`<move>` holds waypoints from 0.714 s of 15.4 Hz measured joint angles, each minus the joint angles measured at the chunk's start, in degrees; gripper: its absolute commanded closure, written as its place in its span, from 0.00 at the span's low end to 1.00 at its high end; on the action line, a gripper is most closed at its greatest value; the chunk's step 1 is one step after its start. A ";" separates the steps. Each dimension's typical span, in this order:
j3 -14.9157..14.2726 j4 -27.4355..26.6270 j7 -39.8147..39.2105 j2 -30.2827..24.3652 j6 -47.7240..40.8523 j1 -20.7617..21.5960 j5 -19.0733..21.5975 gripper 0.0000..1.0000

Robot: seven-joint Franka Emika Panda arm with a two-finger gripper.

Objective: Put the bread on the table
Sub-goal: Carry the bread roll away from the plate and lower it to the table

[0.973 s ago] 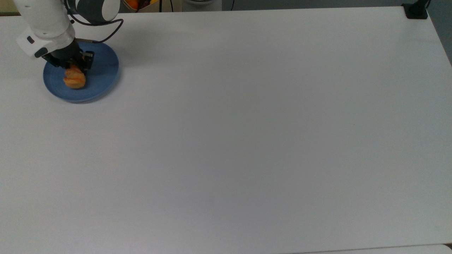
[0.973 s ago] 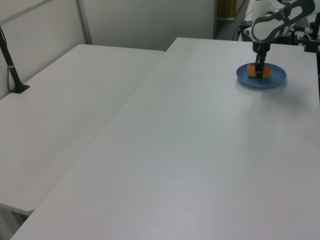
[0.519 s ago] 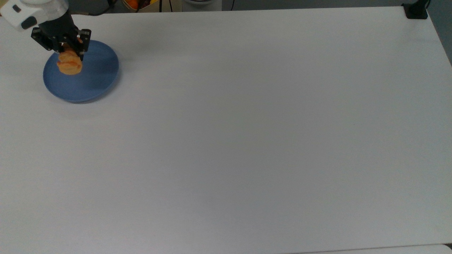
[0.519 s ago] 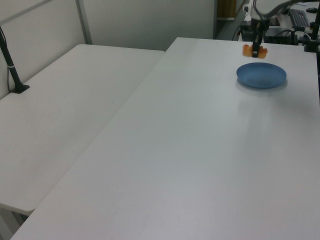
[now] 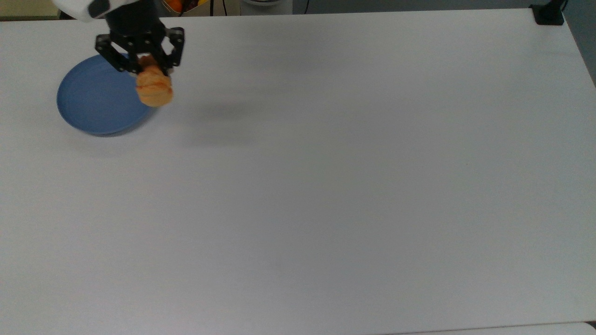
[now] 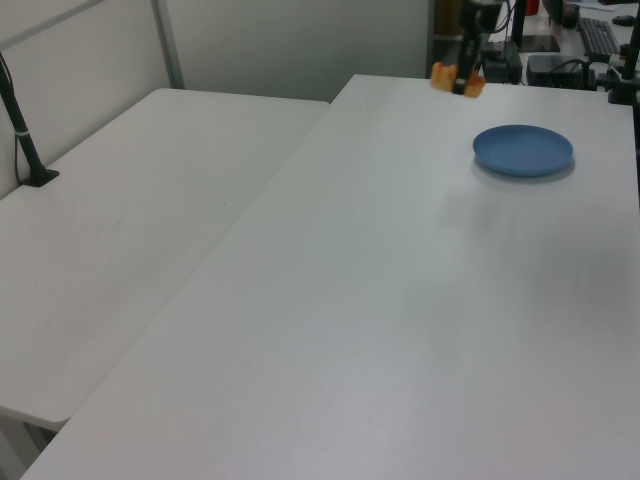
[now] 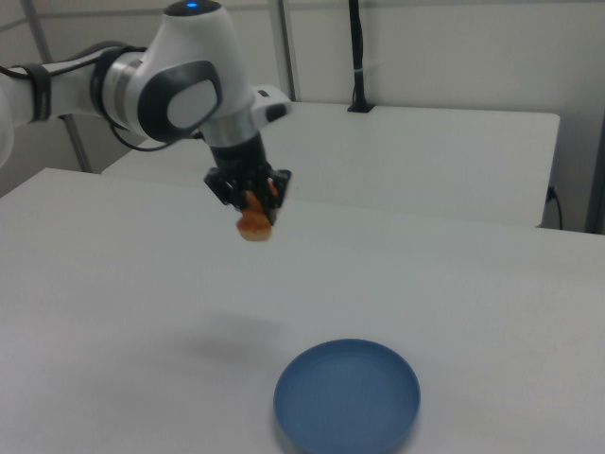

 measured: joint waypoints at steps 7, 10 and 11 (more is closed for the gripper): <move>9.08 5.42 11.70 10.58 7.89 4.14 -0.03 0.60; 9.23 5.60 16.38 17.46 19.14 7.58 -0.10 0.60; 9.23 5.69 16.99 19.63 22.15 8.30 -0.11 0.60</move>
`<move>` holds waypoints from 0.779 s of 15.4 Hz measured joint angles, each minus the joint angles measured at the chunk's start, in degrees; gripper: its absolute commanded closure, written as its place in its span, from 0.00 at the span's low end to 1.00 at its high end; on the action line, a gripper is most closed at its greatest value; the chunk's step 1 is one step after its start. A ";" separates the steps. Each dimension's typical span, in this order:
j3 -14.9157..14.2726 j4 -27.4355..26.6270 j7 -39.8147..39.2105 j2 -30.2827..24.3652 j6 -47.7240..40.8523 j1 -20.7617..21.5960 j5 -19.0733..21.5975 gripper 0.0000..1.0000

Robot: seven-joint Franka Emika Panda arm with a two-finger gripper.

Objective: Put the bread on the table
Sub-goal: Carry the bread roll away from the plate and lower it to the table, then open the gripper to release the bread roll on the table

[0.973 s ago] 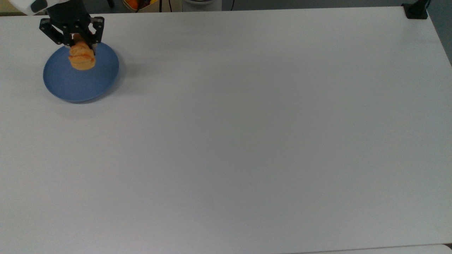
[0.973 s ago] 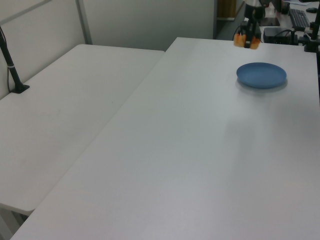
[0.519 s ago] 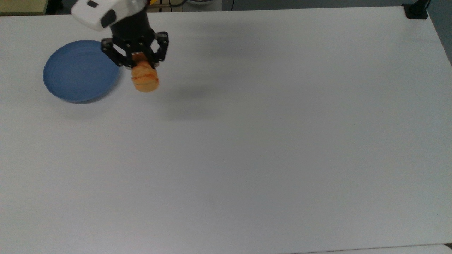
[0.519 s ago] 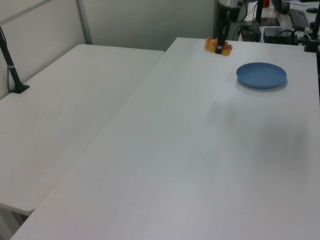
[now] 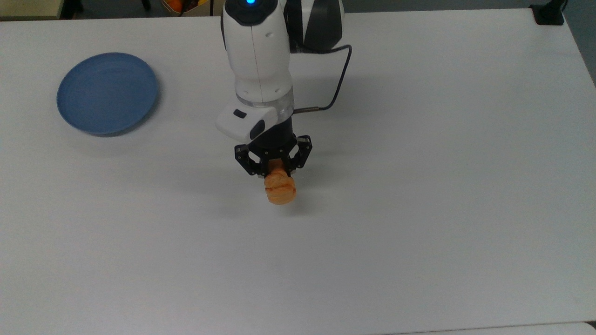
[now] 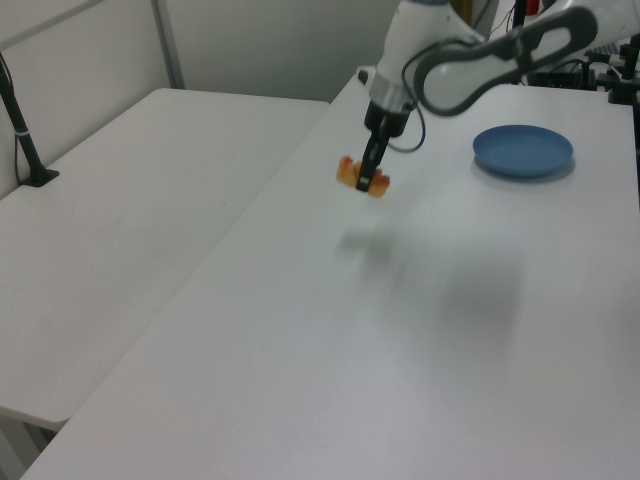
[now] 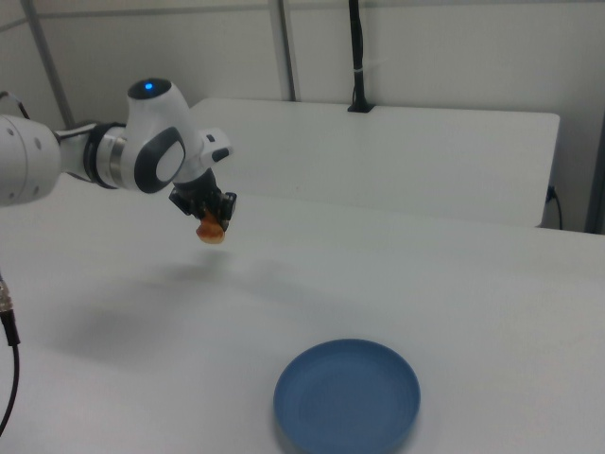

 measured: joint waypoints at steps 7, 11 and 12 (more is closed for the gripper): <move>0.00 0.59 0.31 6.37 5.83 1.37 -0.62 0.55; 0.00 0.94 0.33 7.44 7.51 1.38 -0.65 0.00; 0.00 1.03 0.33 7.44 7.51 1.38 -0.66 0.00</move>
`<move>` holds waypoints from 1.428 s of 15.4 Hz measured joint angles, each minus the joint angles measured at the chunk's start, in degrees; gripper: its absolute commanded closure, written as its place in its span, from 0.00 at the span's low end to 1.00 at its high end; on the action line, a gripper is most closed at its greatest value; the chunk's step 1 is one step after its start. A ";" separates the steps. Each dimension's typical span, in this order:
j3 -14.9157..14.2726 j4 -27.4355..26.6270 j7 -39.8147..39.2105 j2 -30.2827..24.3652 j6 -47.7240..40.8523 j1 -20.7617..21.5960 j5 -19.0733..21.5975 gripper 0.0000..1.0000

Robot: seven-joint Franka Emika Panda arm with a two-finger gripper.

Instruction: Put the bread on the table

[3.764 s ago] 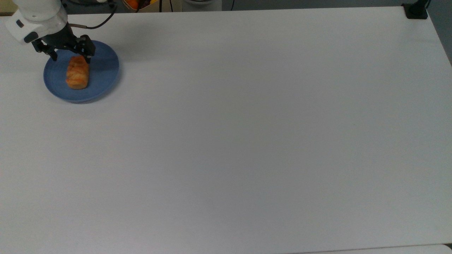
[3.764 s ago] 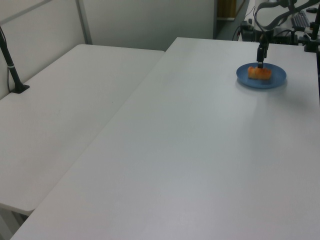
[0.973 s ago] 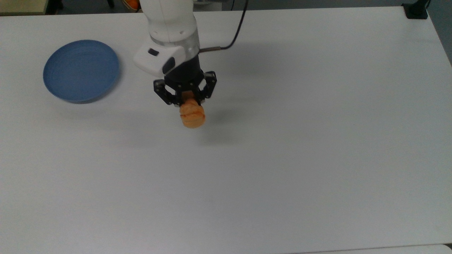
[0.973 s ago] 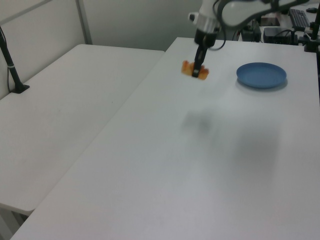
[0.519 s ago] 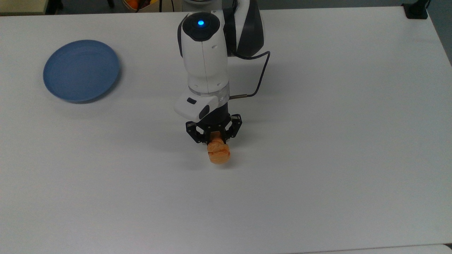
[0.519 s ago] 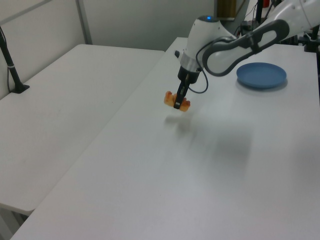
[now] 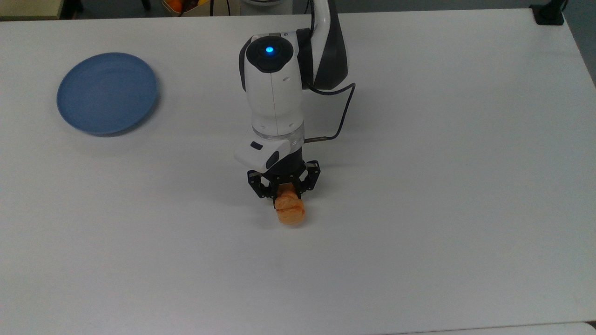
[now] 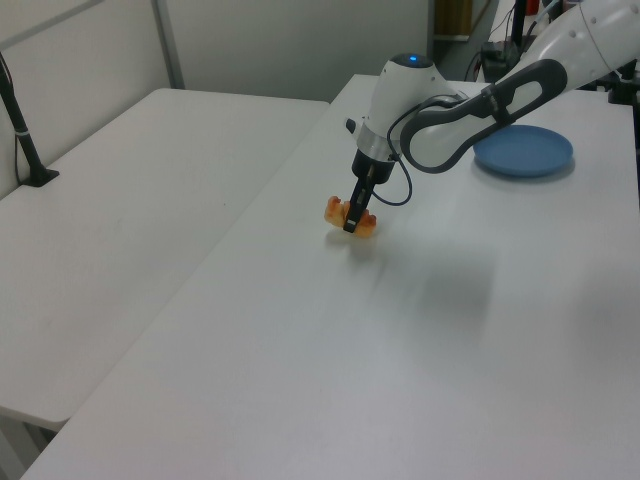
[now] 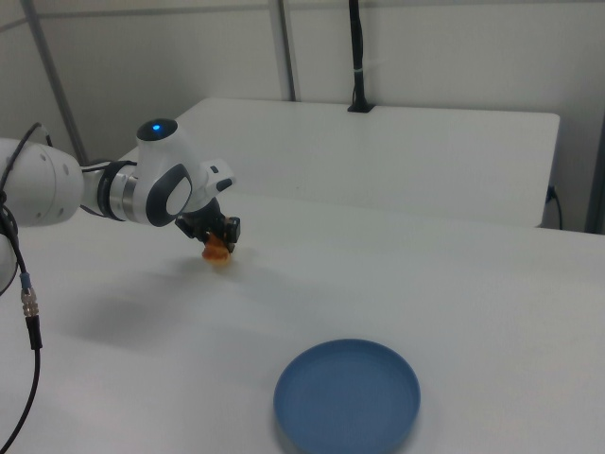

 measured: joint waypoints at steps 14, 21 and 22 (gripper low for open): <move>-0.14 1.81 8.00 -14.37 -15.53 -1.67 -0.03 0.00; -0.24 0.72 19.39 -30.83 -42.06 -3.97 -0.03 0.00; -0.25 0.27 21.04 -32.93 -45.25 -4.20 -0.04 0.00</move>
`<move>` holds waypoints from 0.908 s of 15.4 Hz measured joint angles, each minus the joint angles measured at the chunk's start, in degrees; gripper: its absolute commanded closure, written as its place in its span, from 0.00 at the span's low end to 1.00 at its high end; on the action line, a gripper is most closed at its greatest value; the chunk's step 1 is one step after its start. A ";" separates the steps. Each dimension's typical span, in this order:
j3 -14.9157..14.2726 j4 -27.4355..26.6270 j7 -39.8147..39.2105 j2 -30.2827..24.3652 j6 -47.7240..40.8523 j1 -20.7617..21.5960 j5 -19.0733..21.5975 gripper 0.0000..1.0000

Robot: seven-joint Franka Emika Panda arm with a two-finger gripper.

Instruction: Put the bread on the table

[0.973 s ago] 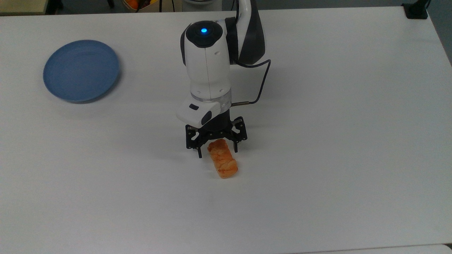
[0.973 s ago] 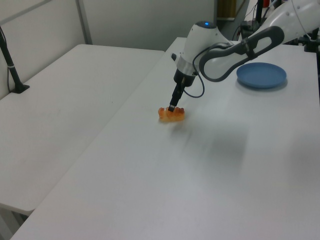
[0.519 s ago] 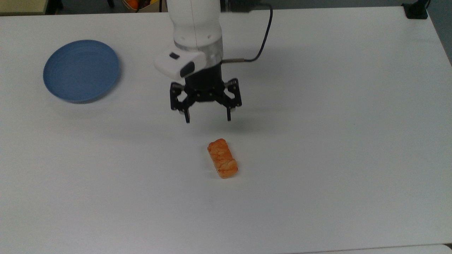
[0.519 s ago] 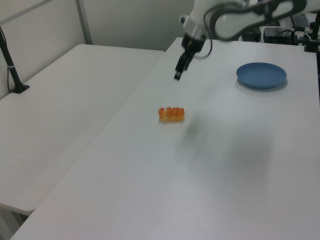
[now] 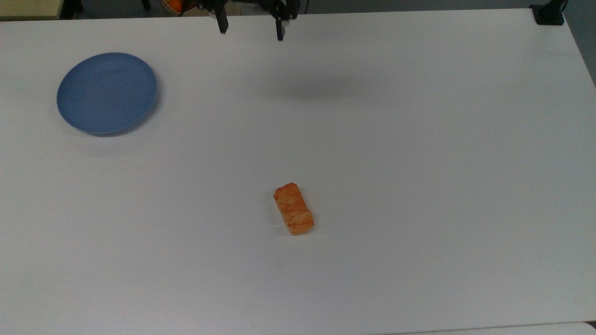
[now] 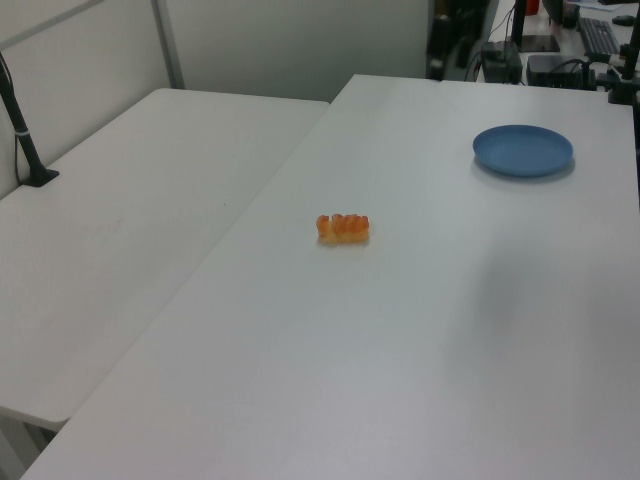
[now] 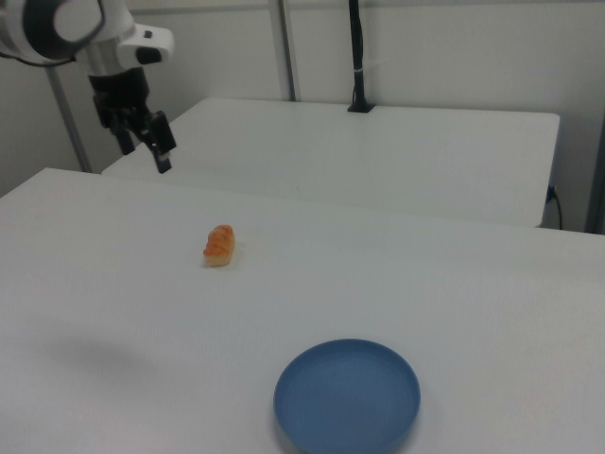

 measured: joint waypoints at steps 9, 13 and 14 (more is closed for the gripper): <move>-0.50 -7.37 2.48 -10.88 -11.87 -0.19 0.00 0.00; -0.53 -8.02 -2.05 -10.19 -10.56 -0.18 0.00 0.00; -0.53 -8.11 -3.93 -9.79 -9.07 -0.18 0.00 0.00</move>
